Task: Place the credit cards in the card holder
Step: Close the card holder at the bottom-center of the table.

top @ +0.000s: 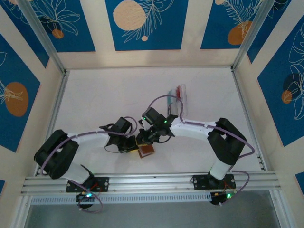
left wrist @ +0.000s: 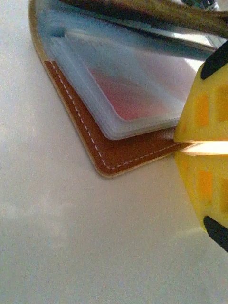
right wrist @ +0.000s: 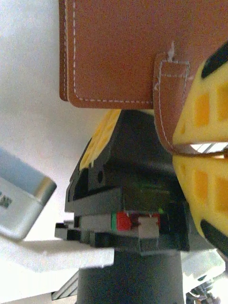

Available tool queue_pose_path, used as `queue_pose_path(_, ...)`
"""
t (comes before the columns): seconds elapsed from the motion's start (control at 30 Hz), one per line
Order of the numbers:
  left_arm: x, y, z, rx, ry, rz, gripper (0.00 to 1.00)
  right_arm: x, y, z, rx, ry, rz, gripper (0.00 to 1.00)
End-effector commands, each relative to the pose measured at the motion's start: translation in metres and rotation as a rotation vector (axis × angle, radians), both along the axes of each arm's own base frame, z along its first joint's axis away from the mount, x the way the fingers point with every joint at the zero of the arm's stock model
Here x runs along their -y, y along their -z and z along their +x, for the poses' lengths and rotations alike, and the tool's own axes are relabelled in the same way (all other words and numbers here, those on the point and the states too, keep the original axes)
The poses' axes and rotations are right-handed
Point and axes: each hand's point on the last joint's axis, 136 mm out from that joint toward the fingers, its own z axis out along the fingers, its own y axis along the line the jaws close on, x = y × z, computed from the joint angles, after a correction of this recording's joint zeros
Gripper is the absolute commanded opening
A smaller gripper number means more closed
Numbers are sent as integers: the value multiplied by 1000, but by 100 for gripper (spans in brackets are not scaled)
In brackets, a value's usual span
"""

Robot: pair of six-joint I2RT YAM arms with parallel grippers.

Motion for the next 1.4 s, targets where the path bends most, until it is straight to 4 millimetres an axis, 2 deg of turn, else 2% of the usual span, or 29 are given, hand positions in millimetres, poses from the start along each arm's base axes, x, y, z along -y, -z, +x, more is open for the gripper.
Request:
queue_pose_path(0.0, -16, -6, -4, 26, -31, 41, 13, -14, -1, -2, -13, -30, 60, 18)
queue_pose_path(0.13, -38, -15, -11, 41, -83, 64, 16, -10, 3, -2, -6, -40, 18, 24)
queue_pose_path(0.23, -47, -24, -16, 51, -109, 49, 19, -11, 11, -4, -7, -60, -18, 34)
queue_pose_path(0.43, -77, -42, -20, 85, -199, 72, 19, -28, 20, -9, -17, -128, -16, 46)
queue_pose_path(0.57, -95, -64, -17, 135, -262, 78, 20, -31, 2, -9, -6, -169, 9, 52)
queue_pose_path(0.7, -103, -93, -9, 207, -235, 111, 22, -24, -27, -9, 16, -209, 5, 62)
queue_pose_path(0.87, -87, -114, 5, 231, -172, 75, 22, -9, -65, -8, 37, -211, 42, 70)
queue_pose_path(1.0, -72, -125, 17, 252, -130, 44, 22, 17, -77, 2, 77, -132, 18, 69)
queue_pose_path(1.1, -53, -134, 23, 264, -62, 23, 22, 52, -69, 16, 70, -10, -23, 61)
queue_pose_path(1.2, -26, -136, 27, 268, 19, 17, 22, 84, -46, 22, 18, 73, -79, 46)
queue_pose_path(1.37, 20, -124, 27, 249, 154, 36, 22, 108, -17, 23, -33, 124, -125, 46)
